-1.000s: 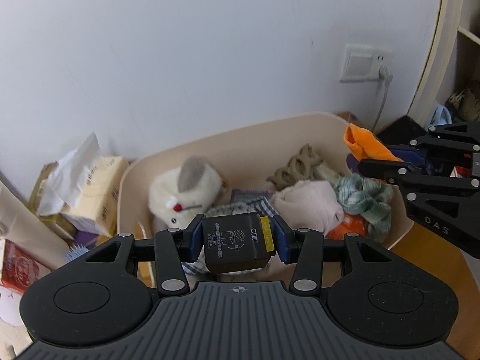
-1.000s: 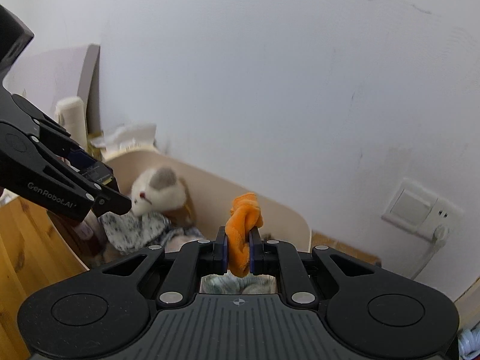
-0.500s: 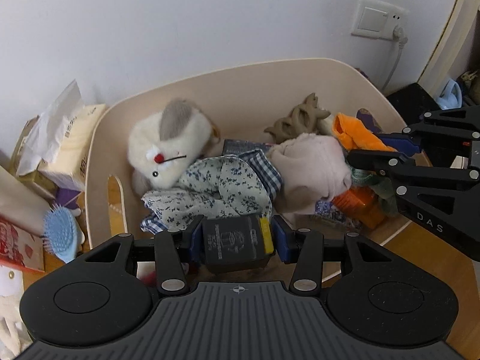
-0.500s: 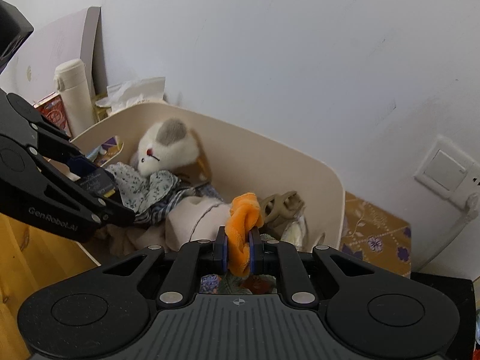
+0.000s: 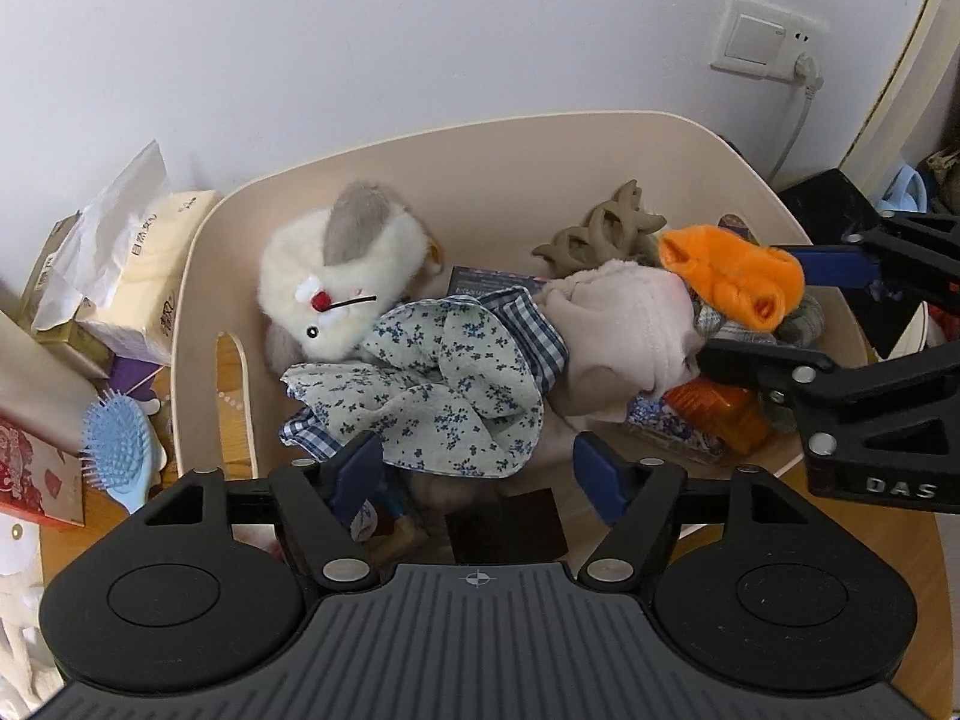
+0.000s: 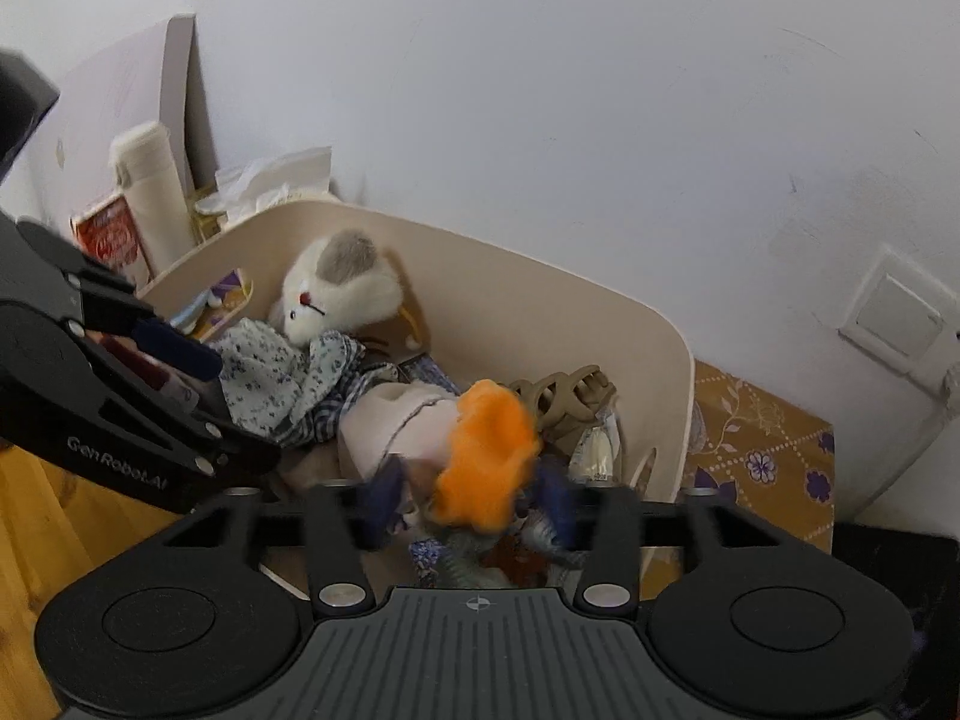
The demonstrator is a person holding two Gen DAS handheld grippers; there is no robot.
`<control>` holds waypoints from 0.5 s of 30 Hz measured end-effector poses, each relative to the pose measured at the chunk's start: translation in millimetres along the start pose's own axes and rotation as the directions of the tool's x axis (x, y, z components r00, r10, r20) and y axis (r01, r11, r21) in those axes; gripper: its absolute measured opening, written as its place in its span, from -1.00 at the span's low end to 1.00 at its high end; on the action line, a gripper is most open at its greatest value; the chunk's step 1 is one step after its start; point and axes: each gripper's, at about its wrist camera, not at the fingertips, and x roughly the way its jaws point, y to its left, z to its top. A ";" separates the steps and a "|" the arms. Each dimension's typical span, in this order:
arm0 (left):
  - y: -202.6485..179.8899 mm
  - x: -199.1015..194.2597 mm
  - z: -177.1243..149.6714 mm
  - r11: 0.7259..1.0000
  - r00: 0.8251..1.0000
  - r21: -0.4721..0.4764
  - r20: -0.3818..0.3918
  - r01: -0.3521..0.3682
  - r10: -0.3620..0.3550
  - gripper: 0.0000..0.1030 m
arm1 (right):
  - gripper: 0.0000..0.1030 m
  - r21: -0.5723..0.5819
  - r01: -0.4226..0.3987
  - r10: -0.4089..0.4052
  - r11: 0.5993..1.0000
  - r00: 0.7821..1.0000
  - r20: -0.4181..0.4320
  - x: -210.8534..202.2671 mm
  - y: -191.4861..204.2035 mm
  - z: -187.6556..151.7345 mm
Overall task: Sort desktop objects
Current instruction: 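Open both tools to drop the box and sock into the bin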
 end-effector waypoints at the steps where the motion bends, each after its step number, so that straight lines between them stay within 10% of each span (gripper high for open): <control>1: -0.7 -0.9 0.2 1.000 1.000 0.000 0.001 -0.003 0.003 0.40 | 0.29 0.014 -0.001 0.001 1.000 1.000 0.005 -2.7 -0.5 0.0; 15: -1.1 -25.7 -0.5 0.999 0.999 -0.029 0.033 -0.013 0.014 0.59 | 1.00 0.086 0.046 -0.051 0.995 0.997 0.056 -35.3 2.3 7.2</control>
